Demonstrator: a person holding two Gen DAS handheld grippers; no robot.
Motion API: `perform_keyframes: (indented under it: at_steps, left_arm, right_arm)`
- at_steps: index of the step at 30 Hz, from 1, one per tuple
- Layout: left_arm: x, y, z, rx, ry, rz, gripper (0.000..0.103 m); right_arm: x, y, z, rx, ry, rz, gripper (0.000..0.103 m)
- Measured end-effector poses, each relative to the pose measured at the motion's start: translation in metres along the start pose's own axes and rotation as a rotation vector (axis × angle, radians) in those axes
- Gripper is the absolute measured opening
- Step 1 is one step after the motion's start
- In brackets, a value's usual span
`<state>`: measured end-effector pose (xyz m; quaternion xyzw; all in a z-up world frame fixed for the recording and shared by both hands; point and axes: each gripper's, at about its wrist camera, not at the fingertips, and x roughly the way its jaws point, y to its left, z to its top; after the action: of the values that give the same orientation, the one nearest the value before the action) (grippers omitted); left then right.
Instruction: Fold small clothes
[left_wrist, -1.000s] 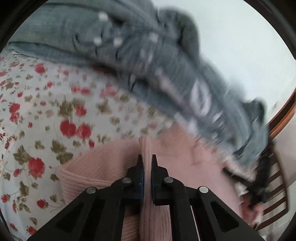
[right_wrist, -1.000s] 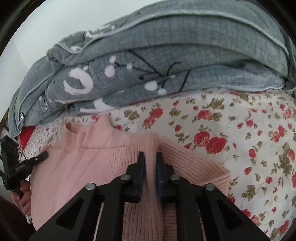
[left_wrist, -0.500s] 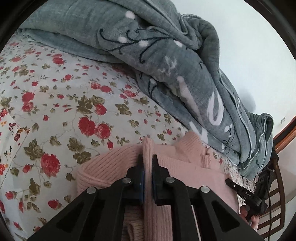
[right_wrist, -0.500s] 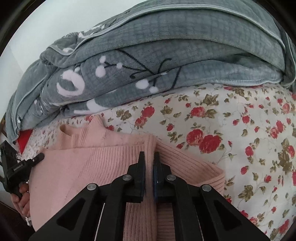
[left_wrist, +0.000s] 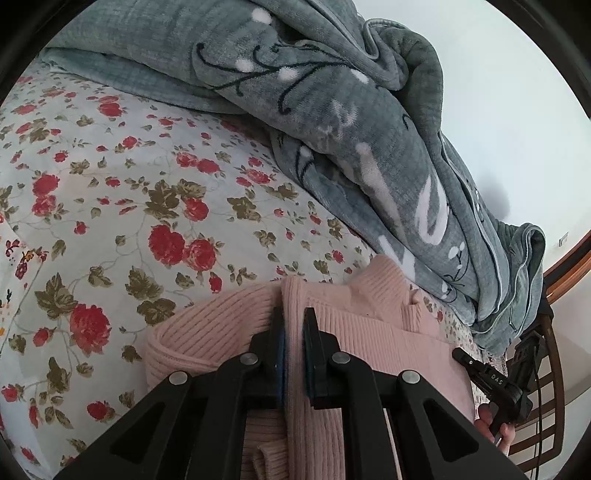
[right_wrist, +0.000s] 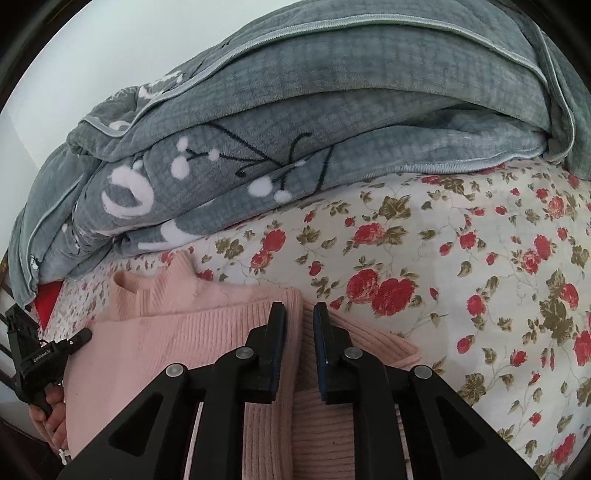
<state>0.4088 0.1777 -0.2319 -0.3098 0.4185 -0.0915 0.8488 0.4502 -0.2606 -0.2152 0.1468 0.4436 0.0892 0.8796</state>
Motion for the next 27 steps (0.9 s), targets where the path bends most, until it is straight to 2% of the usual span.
perform_keyframes:
  at_steps: [21,23,25,27]
  left_arm:
    - [0.001,-0.001,0.000,0.008,0.004,-0.001,0.011]
    - [0.001,-0.004,0.000,0.024,0.001,0.005,0.014]
    - [0.001,-0.011,0.000,0.059,-0.006,0.012,0.023]
    - [-0.001,-0.018,-0.001,0.096,-0.016,0.015,0.032]
  right_arm:
    - [0.003,0.003,-0.001,-0.002,0.006,0.007,0.020]
    - [0.002,0.002,-0.001,-0.003,0.006,0.010,0.022]
    - [-0.001,0.002,-0.001,-0.010,0.005,0.006,0.023]
    - [-0.007,0.004,-0.002,-0.026,-0.016,-0.016,0.031]
